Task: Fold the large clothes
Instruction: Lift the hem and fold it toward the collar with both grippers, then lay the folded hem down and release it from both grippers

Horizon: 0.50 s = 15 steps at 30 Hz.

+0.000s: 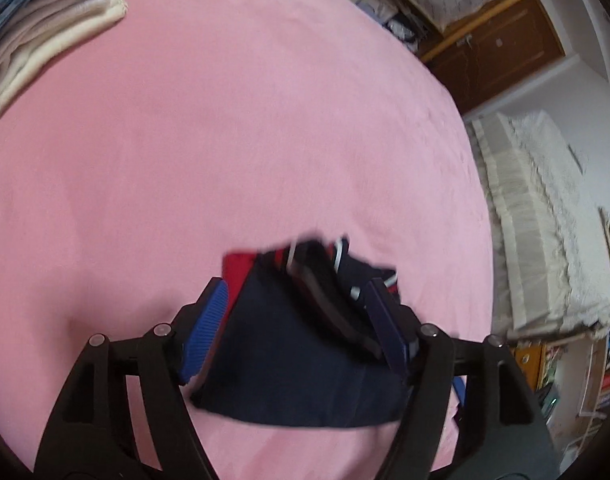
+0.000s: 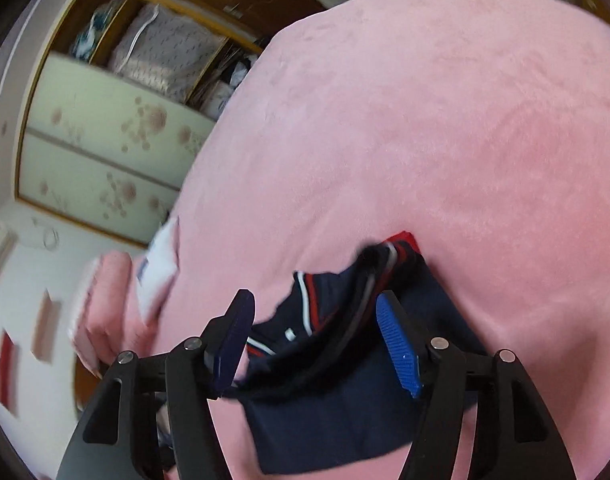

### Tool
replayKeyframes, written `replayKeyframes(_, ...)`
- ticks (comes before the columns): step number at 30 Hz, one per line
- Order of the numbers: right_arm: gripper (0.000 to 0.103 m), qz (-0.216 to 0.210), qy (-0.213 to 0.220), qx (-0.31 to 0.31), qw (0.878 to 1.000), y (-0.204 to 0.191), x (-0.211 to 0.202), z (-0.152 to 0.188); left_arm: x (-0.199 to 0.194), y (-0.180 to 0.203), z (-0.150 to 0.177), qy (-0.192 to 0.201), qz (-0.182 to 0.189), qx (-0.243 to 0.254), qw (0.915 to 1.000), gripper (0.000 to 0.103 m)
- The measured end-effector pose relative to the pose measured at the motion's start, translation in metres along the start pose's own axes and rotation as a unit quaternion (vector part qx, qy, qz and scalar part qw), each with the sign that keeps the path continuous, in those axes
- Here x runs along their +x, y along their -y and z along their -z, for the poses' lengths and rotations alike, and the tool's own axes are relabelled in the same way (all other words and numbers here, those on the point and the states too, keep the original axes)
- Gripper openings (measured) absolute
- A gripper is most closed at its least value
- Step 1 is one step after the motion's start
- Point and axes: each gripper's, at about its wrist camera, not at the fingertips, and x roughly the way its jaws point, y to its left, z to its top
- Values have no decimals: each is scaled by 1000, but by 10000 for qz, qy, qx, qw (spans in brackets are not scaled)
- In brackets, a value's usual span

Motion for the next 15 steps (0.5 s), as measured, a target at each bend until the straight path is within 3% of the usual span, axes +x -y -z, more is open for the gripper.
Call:
replayKeyframes(4,64,-67,-343,-612,9975,-15,4,17,1,5,27,-212,-138,356,9990,68)
replayKeyframes(9,64,158,-1122,-1565,9812,-41,37,40,16,16,64,-428,-407,860,9945,62)
replayKeyframes(13,51,-17,-1481,-2094,9665,-53,53,67,43,23,85,-868,-406,1121,9891,50)
replayKeyframes(15,39,-186,-1686,-2374,9565,-63,67,71,54,25,91,-842,-531,1165,9882,47)
